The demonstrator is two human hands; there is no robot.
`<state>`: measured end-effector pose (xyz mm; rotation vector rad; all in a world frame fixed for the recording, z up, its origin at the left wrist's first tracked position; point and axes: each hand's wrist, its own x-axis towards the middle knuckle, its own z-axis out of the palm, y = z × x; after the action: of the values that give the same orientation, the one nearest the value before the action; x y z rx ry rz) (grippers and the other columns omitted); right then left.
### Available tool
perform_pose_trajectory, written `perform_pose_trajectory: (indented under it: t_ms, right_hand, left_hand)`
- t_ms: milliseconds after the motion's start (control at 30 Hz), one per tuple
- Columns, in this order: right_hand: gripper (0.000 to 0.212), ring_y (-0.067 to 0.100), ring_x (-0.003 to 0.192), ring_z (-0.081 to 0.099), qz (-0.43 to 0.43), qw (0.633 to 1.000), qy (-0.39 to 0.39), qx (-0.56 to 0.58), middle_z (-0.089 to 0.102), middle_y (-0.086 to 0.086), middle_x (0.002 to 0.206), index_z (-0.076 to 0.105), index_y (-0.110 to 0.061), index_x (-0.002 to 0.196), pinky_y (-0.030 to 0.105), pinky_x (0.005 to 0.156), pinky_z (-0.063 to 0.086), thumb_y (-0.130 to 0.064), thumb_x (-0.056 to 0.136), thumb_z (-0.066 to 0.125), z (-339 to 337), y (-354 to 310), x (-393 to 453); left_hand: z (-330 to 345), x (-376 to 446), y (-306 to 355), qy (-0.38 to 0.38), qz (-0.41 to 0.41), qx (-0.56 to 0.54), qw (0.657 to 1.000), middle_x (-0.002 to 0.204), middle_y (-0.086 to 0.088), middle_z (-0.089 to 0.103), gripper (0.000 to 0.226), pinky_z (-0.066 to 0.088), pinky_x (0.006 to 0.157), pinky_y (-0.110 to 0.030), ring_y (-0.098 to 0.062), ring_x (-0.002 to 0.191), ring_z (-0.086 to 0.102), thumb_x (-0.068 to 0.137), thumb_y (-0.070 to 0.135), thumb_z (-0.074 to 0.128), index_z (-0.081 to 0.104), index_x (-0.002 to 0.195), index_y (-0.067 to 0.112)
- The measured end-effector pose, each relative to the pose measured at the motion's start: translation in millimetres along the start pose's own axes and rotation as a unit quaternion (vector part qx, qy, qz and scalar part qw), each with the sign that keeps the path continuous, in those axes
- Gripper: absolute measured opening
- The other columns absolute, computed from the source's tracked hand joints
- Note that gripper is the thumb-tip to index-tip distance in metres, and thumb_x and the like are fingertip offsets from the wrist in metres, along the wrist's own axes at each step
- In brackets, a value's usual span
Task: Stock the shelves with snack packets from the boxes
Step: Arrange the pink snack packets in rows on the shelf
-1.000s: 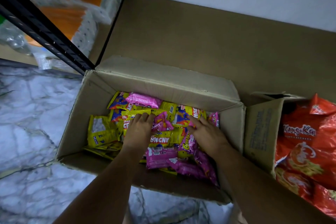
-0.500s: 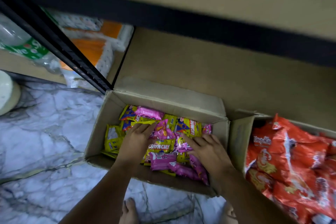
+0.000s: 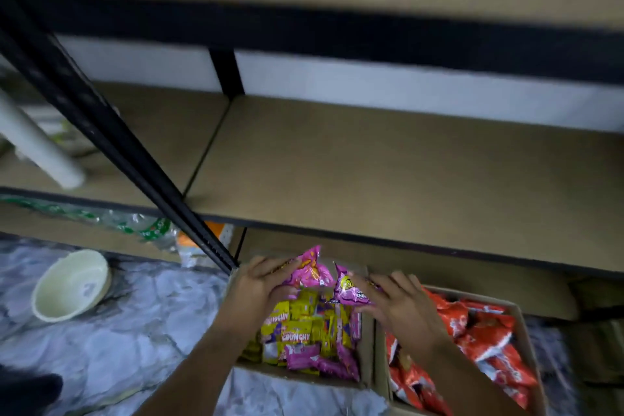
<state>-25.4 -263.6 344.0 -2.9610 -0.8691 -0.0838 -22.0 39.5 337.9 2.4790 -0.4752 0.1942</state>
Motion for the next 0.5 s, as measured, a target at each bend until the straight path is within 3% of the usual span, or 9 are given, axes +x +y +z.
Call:
perform_pose_trajectory:
  t_ms: [133,233,400,500]
  right_hand:
    - [0.058,0.020,0.090,0.053,-0.009,0.997,0.070,-0.018,0.067,-0.004,0.109,0.047,-0.029,0.144,0.034,0.080,0.046,-0.058,0.094,0.038,-99.8,14.9,-1.0]
    - [0.057,0.020,0.088,0.058,-0.024,0.988,0.143,-0.045,0.066,-0.004,0.114,0.041,-0.030,0.147,0.033,0.075,0.050,-0.055,0.096,0.043,-173.3,28.1,-0.7]
    - [0.045,0.021,0.079,0.057,-0.029,0.959,0.263,-0.103,0.067,-0.005,0.110,0.048,-0.030,0.142,0.031,0.072,0.038,-0.052,0.102,0.041,-274.4,45.3,0.4]
    - [0.046,0.021,0.083,0.057,-0.031,0.945,0.297,-0.131,0.065,-0.004,0.114,0.050,-0.029,0.142,0.032,0.075,0.042,-0.050,0.102,0.047,-324.1,56.7,0.8]
  left_hand:
    - [-69.6,35.2,59.0,0.041,0.048,-0.038,0.997,0.130,0.016,0.061,0.045,0.047,0.098,-0.031,-0.010,0.114,0.055,0.091,0.039,0.066,0.061,0.135,0.030]
    - [-123.6,63.1,102.2,0.078,0.106,-0.038,0.991,0.128,0.018,0.062,0.050,0.047,0.095,-0.027,-0.008,0.109,0.056,0.085,0.035,0.076,0.063,0.133,0.030]
    - [-195.5,113.1,157.8,0.119,0.207,-0.001,0.971,0.128,0.019,0.062,0.048,0.048,0.089,-0.037,-0.013,0.107,0.057,0.088,0.048,0.066,0.066,0.130,0.026]
    - [-231.1,144.0,189.4,0.131,0.262,0.017,0.956,0.129,0.015,0.062,0.049,0.050,0.091,-0.038,-0.014,0.110,0.058,0.088,0.046,0.067,0.065,0.132,0.023]
